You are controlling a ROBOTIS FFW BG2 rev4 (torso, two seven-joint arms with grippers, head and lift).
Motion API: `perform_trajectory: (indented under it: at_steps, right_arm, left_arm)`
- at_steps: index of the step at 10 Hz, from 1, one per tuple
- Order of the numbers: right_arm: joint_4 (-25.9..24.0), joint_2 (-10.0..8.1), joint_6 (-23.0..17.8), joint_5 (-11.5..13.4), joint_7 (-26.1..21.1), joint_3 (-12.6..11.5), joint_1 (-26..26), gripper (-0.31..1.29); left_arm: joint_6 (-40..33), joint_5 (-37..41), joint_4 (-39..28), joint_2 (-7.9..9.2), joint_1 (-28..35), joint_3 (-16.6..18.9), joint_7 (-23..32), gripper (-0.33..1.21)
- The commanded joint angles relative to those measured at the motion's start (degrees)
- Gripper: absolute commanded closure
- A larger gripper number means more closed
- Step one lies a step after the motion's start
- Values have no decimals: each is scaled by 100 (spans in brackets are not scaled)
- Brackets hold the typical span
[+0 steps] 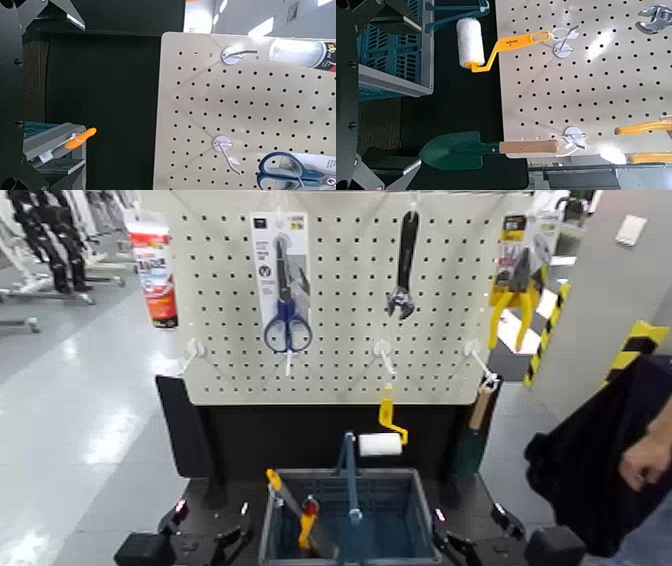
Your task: Put the yellow roller into the crate.
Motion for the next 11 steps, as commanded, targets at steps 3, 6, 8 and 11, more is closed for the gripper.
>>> perform_trajectory:
  at_steps: [3, 6, 8, 11]
  right_arm:
    - [18, 0, 10, -5, -4, 17, -11, 14]
    - [9, 0, 37, -5, -4, 8, -11, 14]
    - [9, 0, 37, -5, -4, -1, -2, 14]
    - [-9, -9, 63, -5, 4, -10, -2, 14]
  left_arm:
    - [4, -2, 0, 2, -9, -10, 2, 11]
    - [21, 7, 9, 2, -17, -1, 2, 11]
    - [21, 16, 0, 2, 0, -1, 11, 11]
    - [13, 33, 0, -7, 9, 8, 2, 11]
